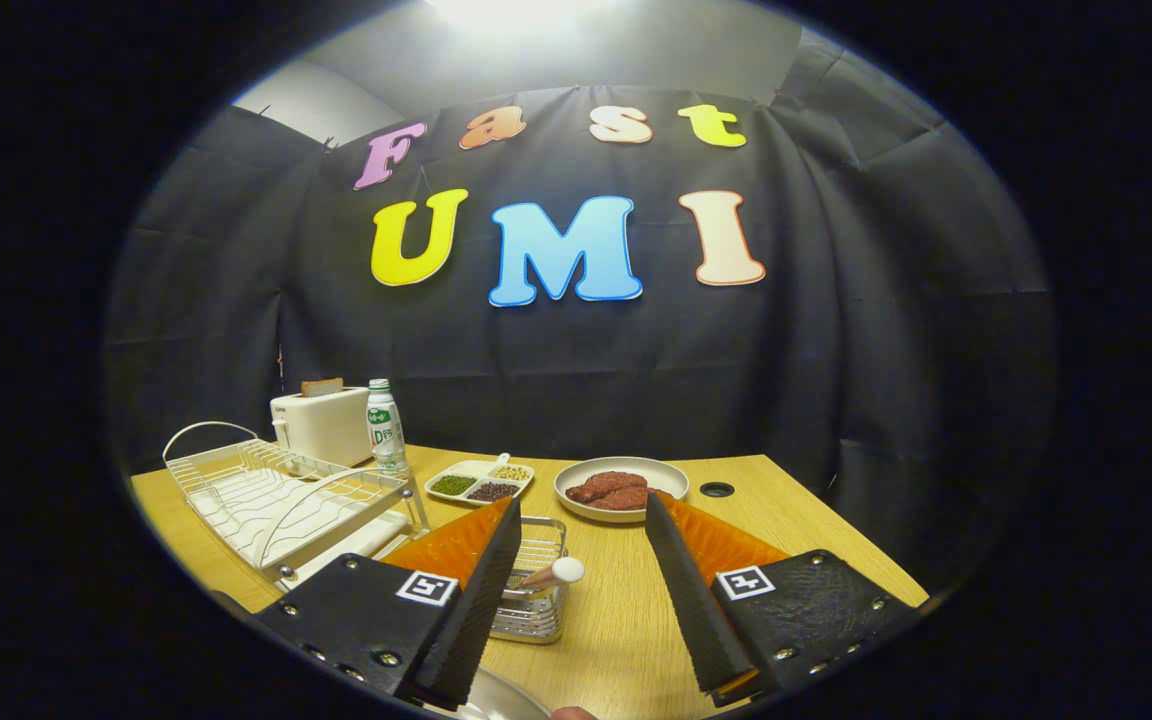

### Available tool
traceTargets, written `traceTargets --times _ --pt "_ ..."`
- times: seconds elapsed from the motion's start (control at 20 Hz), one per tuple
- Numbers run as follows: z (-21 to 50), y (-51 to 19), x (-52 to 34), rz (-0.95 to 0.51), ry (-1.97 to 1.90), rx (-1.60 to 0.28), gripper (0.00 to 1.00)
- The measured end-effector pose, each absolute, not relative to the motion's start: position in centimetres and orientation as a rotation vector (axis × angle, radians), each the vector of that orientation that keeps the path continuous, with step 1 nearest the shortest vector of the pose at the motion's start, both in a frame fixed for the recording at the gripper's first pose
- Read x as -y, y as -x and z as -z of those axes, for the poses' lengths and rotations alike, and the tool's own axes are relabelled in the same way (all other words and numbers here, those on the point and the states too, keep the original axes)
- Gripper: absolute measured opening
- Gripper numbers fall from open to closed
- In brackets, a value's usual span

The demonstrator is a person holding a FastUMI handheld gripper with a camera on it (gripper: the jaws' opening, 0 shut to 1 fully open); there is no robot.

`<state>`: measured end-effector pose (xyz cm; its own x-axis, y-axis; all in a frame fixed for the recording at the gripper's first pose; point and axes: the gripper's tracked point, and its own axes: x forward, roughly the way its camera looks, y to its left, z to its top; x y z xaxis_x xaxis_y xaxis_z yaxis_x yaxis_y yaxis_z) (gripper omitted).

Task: Take the plate from the dish rack, then take the spoon from the basket and place it into the plate.

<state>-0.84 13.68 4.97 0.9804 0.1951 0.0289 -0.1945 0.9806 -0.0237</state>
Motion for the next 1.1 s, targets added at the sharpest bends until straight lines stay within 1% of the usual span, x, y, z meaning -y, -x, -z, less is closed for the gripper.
traceTargets --times 0.15,0.25,0.3,0.35,0.4,0.45,0.55,0.65,0.7,0.75,0.8,0.95,1.1 --pt "-4.3 0.0 -14.1 -0.21 0.011 0.038 0.78" --pt "-4.4 0.3 -14.7 -0.231 -0.001 0.036 0.72" --pt "-4.1 -0.4 -14.8 -0.239 -0.014 0.029 0.65" --pt "-3.5 -1.1 -14.7 -0.213 -0.012 0.015 0.6" --pt "-3.6 -1.1 -14.4 -0.212 -0.017 0.022 0.51" --pt "-3.7 -1.3 -14.2 -0.201 -0.019 0.022 0.36" --pt "-3.2 -1.2 -14.5 -0.208 -0.033 -0.006 0.36" --pt "-3.4 -1.6 -15.0 -0.239 -0.057 0.012 0.34" --pt "-3.4 -1.2 -15.5 -0.251 -0.054 0.005 0.19" --pt "-3.5 -1.0 -15.5 -0.252 -0.05 0.016 0.18" --pt "-3.8 -1.0 -15.8 -0.259 -0.055 0.017 0.12" --pt "-4.2 -0.3 -15.7 -0.242 -0.057 -0.019 0.11" --pt "-6.8 1.0 -15.7 -0.243 -0.049 -0.014 0.11"
